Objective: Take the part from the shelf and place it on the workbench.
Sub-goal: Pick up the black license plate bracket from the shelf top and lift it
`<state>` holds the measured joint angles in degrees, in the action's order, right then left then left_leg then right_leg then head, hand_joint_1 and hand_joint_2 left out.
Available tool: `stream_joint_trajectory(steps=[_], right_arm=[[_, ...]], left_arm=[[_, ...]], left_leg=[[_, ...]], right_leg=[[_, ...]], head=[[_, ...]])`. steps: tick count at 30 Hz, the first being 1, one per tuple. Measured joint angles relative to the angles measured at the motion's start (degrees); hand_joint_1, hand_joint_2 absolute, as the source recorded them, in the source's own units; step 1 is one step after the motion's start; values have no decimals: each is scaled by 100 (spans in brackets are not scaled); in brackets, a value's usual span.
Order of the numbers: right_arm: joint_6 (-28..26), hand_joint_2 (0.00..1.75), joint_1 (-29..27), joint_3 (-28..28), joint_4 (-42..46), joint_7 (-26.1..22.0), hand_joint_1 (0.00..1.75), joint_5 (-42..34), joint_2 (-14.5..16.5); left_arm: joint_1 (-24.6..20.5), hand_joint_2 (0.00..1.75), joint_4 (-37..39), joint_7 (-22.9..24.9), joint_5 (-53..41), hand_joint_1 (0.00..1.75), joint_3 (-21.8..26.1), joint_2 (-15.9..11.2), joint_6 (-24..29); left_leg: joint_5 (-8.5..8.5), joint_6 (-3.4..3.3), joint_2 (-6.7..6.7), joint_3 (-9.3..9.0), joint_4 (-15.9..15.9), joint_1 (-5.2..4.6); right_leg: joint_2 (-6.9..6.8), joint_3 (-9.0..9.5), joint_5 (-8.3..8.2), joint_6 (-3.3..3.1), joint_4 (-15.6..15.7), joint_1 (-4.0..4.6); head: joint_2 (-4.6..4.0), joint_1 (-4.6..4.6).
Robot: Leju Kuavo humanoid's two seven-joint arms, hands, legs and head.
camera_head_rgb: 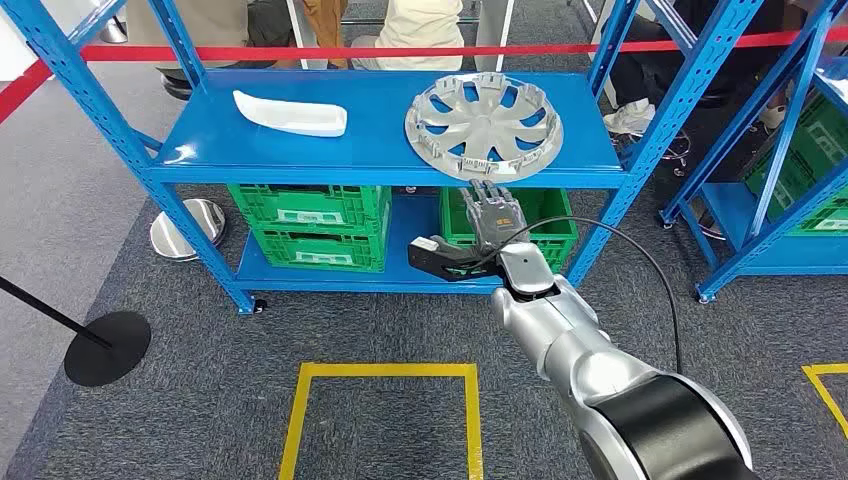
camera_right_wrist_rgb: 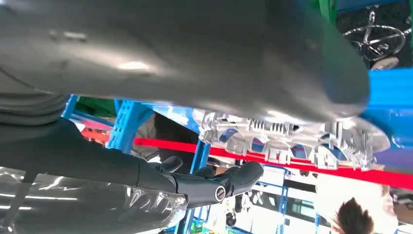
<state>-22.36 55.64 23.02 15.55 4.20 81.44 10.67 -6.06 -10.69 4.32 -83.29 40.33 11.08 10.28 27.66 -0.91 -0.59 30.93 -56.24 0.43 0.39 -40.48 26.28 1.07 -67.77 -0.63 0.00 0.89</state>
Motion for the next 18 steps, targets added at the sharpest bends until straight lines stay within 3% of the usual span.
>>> stream_joint_trajectory(steps=[1,4,8,10,12,13,14,15,17,18], right_arm=[[0,0,4,0,0,-1,0,1,-1],[1,0,16,0,-3,-1,0,5,-2],[2,0,18,-1,-2,0,0,8,-8],[2,0,34,-1,-2,-1,0,10,2],[2,0,27,-1,-7,-2,0,10,10],[2,0,13,-1,-10,-2,0,10,11],[2,0,0,-1,-13,-2,0,11,13],[2,0,-7,-1,-14,-2,0,12,15],[2,0,2,0,-14,-2,0,15,20],[1,0,13,0,-14,-2,0,15,21]], left_arm=[[0,0,0,0,0,0,0,2,0],[-9,0,-1,1,1,0,0,3,1],[-4,0,-2,5,6,0,0,7,3],[-6,0,-2,5,14,0,0,8,0],[-11,0,-2,-4,27,0,-1,9,-7],[-17,0,-2,-8,31,0,-1,11,-10],[-24,0,-2,-13,33,0,-1,16,-11],[-30,0,-2,-13,34,0,-1,21,-12],[-27,0,-2,-8,31,0,0,22,-14],[-25,0,-2,-6,23,0,0,18,-15]], left_leg=[[26,15,0,-28,-3,1],[118,92,-3,-74,-27,-30],[228,187,9,-40,-109,-23],[437,238,22,242,-609,-12],[655,265,29,725,-1391,-4],[667,267,30,913,-1642,-3],[575,262,31,1000,-1692,-3],[376,247,31,964,-1505,-4],[-106,188,30,674,-751,-22],[-241,155,30,516,-401,-37]], right_leg=[[-10,112,-123,-1,270,-5],[-20,424,-258,-44,859,16],[6,469,-158,-195,884,8],[7,508,-126,-253,891,-12],[5,542,-86,-282,890,-11],[5,565,-64,-286,889,-10],[7,596,-40,-286,889,-9],[11,639,-13,-282,890,-8],[20,735,48,-260,895,-1],[28,763,77,-237,895,7]], head=[[0,-1],[0,7],[0,26],[0,44],[0,58],[0,59],[0,58],[0,58],[0,56],[0,57]])
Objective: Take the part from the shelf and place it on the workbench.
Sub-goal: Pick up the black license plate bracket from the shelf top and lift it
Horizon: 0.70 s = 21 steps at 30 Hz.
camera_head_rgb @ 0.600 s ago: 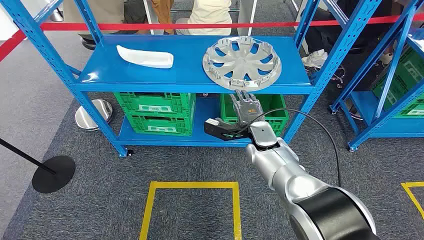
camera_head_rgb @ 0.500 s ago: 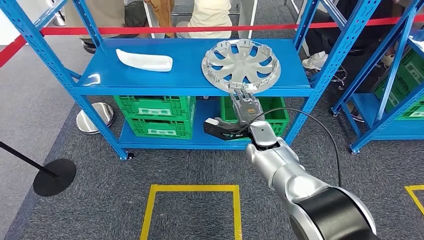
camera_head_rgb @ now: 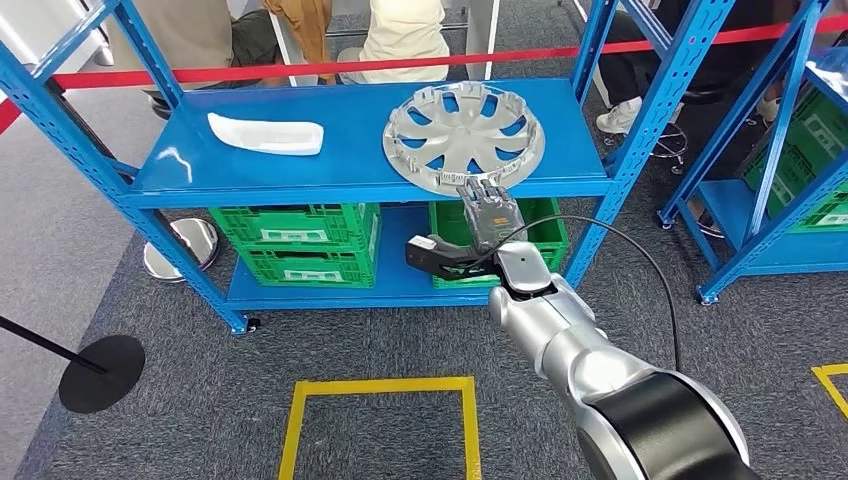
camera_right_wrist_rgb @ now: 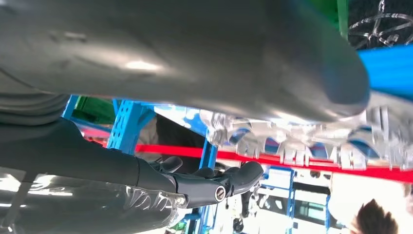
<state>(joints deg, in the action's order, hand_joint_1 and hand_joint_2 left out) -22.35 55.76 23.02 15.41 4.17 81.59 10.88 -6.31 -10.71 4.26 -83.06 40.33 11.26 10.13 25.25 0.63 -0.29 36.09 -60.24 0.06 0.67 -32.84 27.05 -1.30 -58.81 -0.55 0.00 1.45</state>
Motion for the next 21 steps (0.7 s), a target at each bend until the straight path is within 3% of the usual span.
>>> stream_joint_trajectory(steps=[2,4,6,7,9,10,11,12,14,15,17,21], right_arm=[[-2,0,12,-1,0,0,0,0,-5],[-5,0,14,-4,2,0,0,0,-9],[-16,0,32,-17,6,0,0,-1,-14],[-20,0,39,-27,8,0,0,-3,-20],[-24,0,25,-40,5,-4,0,-6,-37],[-24,0,1,-43,3,-7,0,-7,-49],[-25,0,-23,-44,2,-9,0,-7,-59],[-24,0,-38,-45,1,-10,0,-6,-66],[-24,0,-43,-46,-1,-10,0,-3,-69],[-22,0,-39,-46,-3,-10,0,-1,-67],[-21,0,-45,-46,-5,-10,0,2,-59],[-21,0,-43,-50,-1,-9,0,0,-58]], left_arm=[[5,0,0,2,-19,0,0,-11,-2],[6,0,0,3,-35,0,0,-13,-9],[5,0,0,7,-47,0,0,-9,-26],[5,0,0,10,-54,0,0,-8,-35],[7,0,0,19,-70,0,0,-10,-48],[10,0,0,24,-76,0,0,-11,-49],[14,0,0,27,-80,0,0,-11,-48],[18,0,0,29,-80,0,0,-10,-45],[25,0,0,29,-79,0,0,-5,-35],[25,0,1,29,-74,0,0,-3,-28],[23,0,1,29,-65,0,0,-2,-16],[28,0,-1,29,-53,0,0,0,0]], left_leg=[[-6,-42,-1,-147,289,-28],[23,-77,-4,-192,346,-17],[32,-136,0,-261,394,15],[45,-164,5,-297,411,30],[90,-199,8,-333,411,29],[113,-203,2,-352,410,29],[140,-200,-9,-380,408,29],[172,-190,-19,-420,407,29],[260,-149,-30,-525,404,28],[307,-120,-33,-561,392,16],[367,-69,-34,-580,384,-9],[516,28,-20,-527,235,0]], right_leg=[[5,9,34,56,9,11],[-2,15,60,117,24,8],[-11,-61,176,176,-175,8],[-14,-203,300,201,-455,6],[-17,-668,589,241,-1275,4],[-17,-880,646,251,-1586,2],[-18,-998,594,253,-1700,2],[-21,-991,423,248,-1564,1],[-37,-688,-77,231,-769,-2],[-44,-516,-241,218,-379,-1],[-50,-349,-316,169,-19,9],[-33,-277,-224,20,-1,-6]], head=[[0,-3],[0,1],[0,-15],[0,-26],[0,-41],[0,-42],[0,-45],[0,-46],[0,-49],[0,-48],[0,-42],[0,-16]])
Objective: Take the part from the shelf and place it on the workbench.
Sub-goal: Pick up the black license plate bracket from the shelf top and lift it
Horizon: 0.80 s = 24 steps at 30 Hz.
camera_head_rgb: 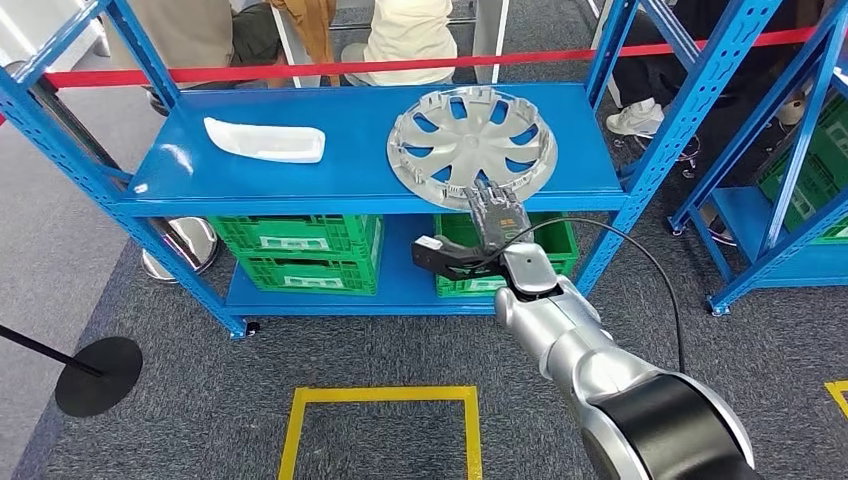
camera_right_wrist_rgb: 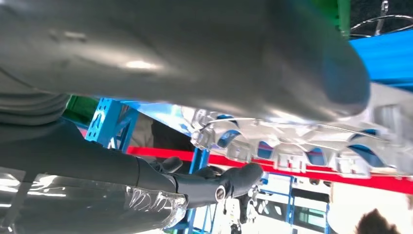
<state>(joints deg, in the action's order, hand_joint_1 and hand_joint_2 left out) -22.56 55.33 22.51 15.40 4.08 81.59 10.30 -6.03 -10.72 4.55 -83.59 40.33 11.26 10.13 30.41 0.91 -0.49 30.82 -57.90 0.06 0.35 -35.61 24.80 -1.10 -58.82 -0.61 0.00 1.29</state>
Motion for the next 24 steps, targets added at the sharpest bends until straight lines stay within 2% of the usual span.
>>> stream_joint_trajectory(steps=[1,3,4,5,6,7,8,9,10,11,14,15,16,17,19,20,21,22,23,24], right_arm=[[0,0,4,0,1,-1,0,0,2],[-1,0,-8,0,0,-2,0,-1,2],[-1,0,-25,0,-1,-2,0,0,0],[-2,0,-44,0,-1,-2,0,-1,0],[-2,0,-60,0,-1,-2,0,-1,0],[-3,0,-68,0,-1,-2,0,0,1],[-3,0,-69,0,-1,-2,0,0,1],[-4,0,-64,0,-1,-2,0,0,1],[-4,0,-58,0,-1,-2,0,0,1],[-4,0,-56,-1,-1,-2,0,0,1],[-2,0,-56,-2,2,-1,0,1,0],[-3,0,-49,-3,3,-1,0,1,0],[-3,0,-40,-4,4,-1,0,2,0],[-3,0,-37,-7,3,-2,0,2,-2],[-2,0,-54,-13,-2,-2,0,0,-11],[-2,0,-72,-16,-4,-2,0,-1,-19],[-2,0,-87,-19,-6,-2,0,-2,-26],[-2,0,-96,-23,-7,-2,0,-2,-31],[-2,0,-98,-26,-7,-2,0,-2,-34],[-2,0,-95,-28,-9,-2,0,-2,-39]], left_arm=[[-3,0,0,0,-1,0,0,2,1],[-6,0,-1,-14,0,0,0,8,1],[-11,0,-1,-27,1,0,-1,9,1],[-16,0,-2,-39,1,0,-1,12,2],[-21,0,-2,-50,1,0,-1,16,2],[-26,0,-2,-50,1,0,-1,18,3],[-25,0,-1,-46,1,0,-1,18,3],[-22,0,-1,-40,1,0,-1,15,2],[-19,0,0,-35,1,0,-1,11,2],[-16,0,1,-31,1,0,0,8,2],[-13,0,1,-28,1,0,0,11,3],[-14,0,1,-28,1,0,0,15,4],[-14,0,1,-28,1,0,0,18,4],[-13,0,1,-28,1,0,0,19,5],[-9,0,1,-27,0,0,0,18,5],[-5,0,1,-26,-4,0,0,17,5],[-2,0,1,-26,-11,0,0,17,4],[1,0,1,-26,-19,0,0,19,4],[2,0,1,-26,-26,0,0,20,3],[-1,0,1,-26,-31,0,0,18,3]], left_leg=[[118,28,8,131,-258,8],[404,70,17,602,-1078,22],[486,80,19,839,-1440,26],[453,81,19,983,-1609,27],[302,75,20,1006,-1543,27],[52,60,19,906,-1241,26],[-227,35,20,739,-807,21],[-411,10,20,573,-422,9],[-504,-17,19,432,-119,-4],[-510,-38,16,357,33,-17],[-445,-100,1,285,121,-11],[-441,-131,1,260,142,4],[-435,-162,5,231,162,21],[-419,-189,11,209,170,29],[-376,-222,14,176,168,30],[-352,-224,7,152,167,30],[-322,-216,-1,114,166,32],[-284,-202,-9,60,164,36],[-237,-178,-16,2,162,39],[-187,-147,-20,-45,153,31]], right_leg=[[-1,33,23,-35,6,-13],[-3,73,71,-76,7,-14],[-3,94,94,-82,6,-13],[-1,124,119,-81,6,-12],[3,166,148,-76,6,-12],[9,220,181,-68,7,-12],[15,271,216,-56,11,-12],[22,310,247,-37,14,-2],[28,327,270,-14,14,7],[32,327,285,12,19,14],[30,331,320,105,27,16],[25,299,367,134,-55,15],[21,193,463,162,-265,14],[17,5,601,184,-609,11],[17,-493,856,220,-1436,7],[16,-673,867,228,-1675,6],[14,-735,752,228,-1673,4],[10,-663,524,224,-1407,0],[2,-501,245,222,-978,-8],[-9,-315,44,225,-566,-10]], head=[[0,15],[0,43],[0,43],[0,43],[0,44],[0,43],[0,43],[0,41],[0,41],[0,38],[0,32],[0,30],[0,23],[0,19],[0,14],[0,14],[0,13],[0,13],[0,11],[0,10]])
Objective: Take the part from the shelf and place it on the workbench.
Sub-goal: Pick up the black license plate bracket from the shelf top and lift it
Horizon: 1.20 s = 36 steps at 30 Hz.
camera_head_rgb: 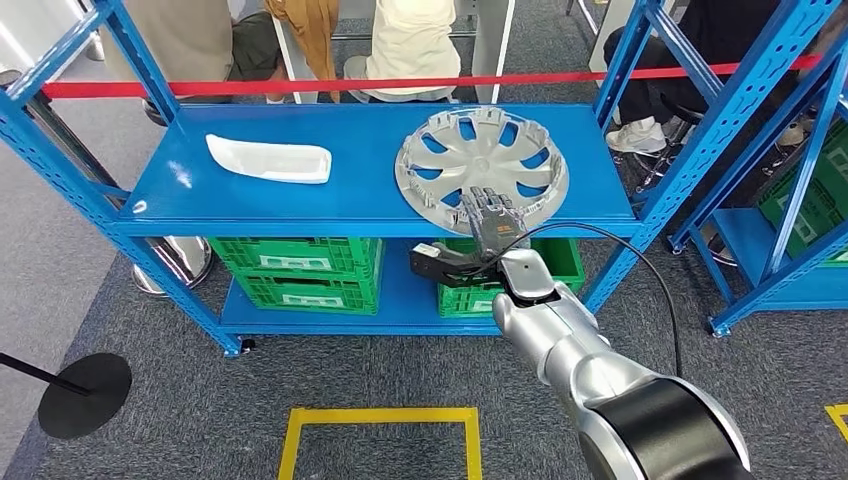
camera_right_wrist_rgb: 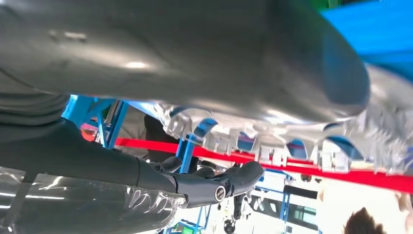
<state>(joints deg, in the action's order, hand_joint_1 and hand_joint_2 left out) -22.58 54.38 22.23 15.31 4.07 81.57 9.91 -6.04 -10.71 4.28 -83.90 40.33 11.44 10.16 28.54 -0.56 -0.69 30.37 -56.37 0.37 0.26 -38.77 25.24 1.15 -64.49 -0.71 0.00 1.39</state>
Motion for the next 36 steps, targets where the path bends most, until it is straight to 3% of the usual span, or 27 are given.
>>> stream_joint_trajectory(steps=[2,5,7,8,10,11,12,13,15,17,20,22,23,25,26,27,28,30,31,33,36], right_arm=[[1,0,4,-2,-5,0,0,-1,1],[-1,0,-1,-5,-7,0,0,-6,-12],[-6,0,8,-7,-6,0,0,-5,-12],[-8,0,10,-7,-6,1,0,-3,-7],[-10,0,-1,-7,-7,2,0,1,-4],[-10,0,-13,-7,-8,2,0,3,-4],[-11,0,-24,-7,-8,2,0,4,-5],[-11,0,-31,-7,-8,2,0,4,-4],[-13,0,-26,-7,-8,3,0,4,0],[-16,0,-10,-7,-8,5,0,4,-2],[-21,0,-3,-7,-7,7,0,3,-14],[-27,0,6,-9,-6,7,0,0,-17],[-30,0,11,-10,-6,7,0,-1,-21],[-33,0,1,-12,-11,7,0,-3,-35],[-33,0,-14,-13,-15,7,0,-3,-45],[-34,0,-30,-13,-19,7,0,-4,-54],[-35,0,-41,-13,-22,7,0,-4,-60],[-37,0,-46,-13,-23,7,0,-1,-64],[-37,0,-41,-13,-25,7,0,1,-64],[-36,0,-40,-13,-30,7,0,4,-58],[-35,0,-36,-24,-29,7,0,-3,-54]], left_arm=[[-9,0,-1,0,-4,0,0,-6,-2],[-9,0,-2,0,-10,0,0,-8,-7],[-12,0,-2,0,-11,0,0,-6,-8],[-13,0,-2,0,-11,0,0,-4,-9],[-15,0,-2,-7,-11,0,0,-3,-10],[-22,0,-3,-13,-11,0,-1,-2,-10],[-29,0,-3,-18,-11,0,-1,-1,-9],[-36,0,-3,-21,-11,0,-2,2,-9],[-40,0,-3,-16,-13,0,-2,-2,-13],[-39,0,-2,-13,-19,0,-2,-11,-23],[-39,0,-3,-9,-27,0,-1,-20,-48],[-39,0,-2,-8,-28,0,0,-17,-55],[-42,0,-2,-8,-28,0,-1,-15,-55],[-44,0,-3,-8,-28,0,-1,-15,-56],[-42,0,-3,-7,-28,0,-1,-15,-57],[-39,0,-3,-7,-28,0,-1,-15,-56],[-36,0,-3,-7,-27,0,0,-14,-56],[-34,0,-2,-7,-26,0,0,-7,-55],[-39,0,-2,-7,-24,0,0,-4,-55],[-50,0,-3,-7,-18,0,-1,-7,-55],[-57,0,-4,-7,-11,0,0,-10,-57]], left_leg=[[72,59,-4,-37,-20,-21],[125,122,3,-45,-14,-19],[255,175,19,69,-259,-11],[379,198,28,235,-562,-7],[649,225,35,741,-1397,-1],[687,226,37,948,-1687,-1],[605,218,37,1053,-1771,-1],[407,201,37,1023,-1603,-3],[-90,133,37,715,-827,-20],[-294,66,40,442,-225,-51],[-250,23,37,347,-59,-62],[-254,-21,40,287,-1,-32],[-251,-45,45,253,22,-15],[-215,-75,48,219,24,-15],[-194,-80,45,203,23,-15],[-170,-77,37,179,22,-14],[-142,-66,29,142,21,-12],[-61,-20,15,42,16,-7],[-16,13,11,9,2,-17],[44,64,6,-10,-12,-39],[110,118,12,2,-34,-30]], right_leg=[[-4,223,-142,-33,477,5],[16,258,-61,-150,521,16],[20,307,-27,-228,531,-8],[19,332,-7,-257,534,-15],[19,365,33,-288,533,-11],[19,387,54,-293,533,-7],[20,417,77,-294,533,-2],[23,458,102,-293,533,4],[32,551,156,-282,538,17],[43,586,198,-245,543,36],[39,576,230,-154,562,34],[30,504,333,-93,385,31],[27,374,452,-64,123,27],[25,-67,747,-13,-678,21],[24,-282,819,3,-1007,17],[22,-409,784,11,-1146,16],[20,-408,627,12,-1030,13],[4,-106,136,12,-245,-1],[-2,77,-26,8,150,-5],[-3,257,-105,-36,523,-1],[18,290,-46,-155,538,4]], head=[[0,7],[0,22],[0,45],[0,58],[0,73],[0,74],[0,73],[0,74],[0,70],[0,71],[0,75],[0,68],[0,62],[0,54],[0,53],[0,51],[0,50],[0,47],[0,44],[0,45],[0,55]])
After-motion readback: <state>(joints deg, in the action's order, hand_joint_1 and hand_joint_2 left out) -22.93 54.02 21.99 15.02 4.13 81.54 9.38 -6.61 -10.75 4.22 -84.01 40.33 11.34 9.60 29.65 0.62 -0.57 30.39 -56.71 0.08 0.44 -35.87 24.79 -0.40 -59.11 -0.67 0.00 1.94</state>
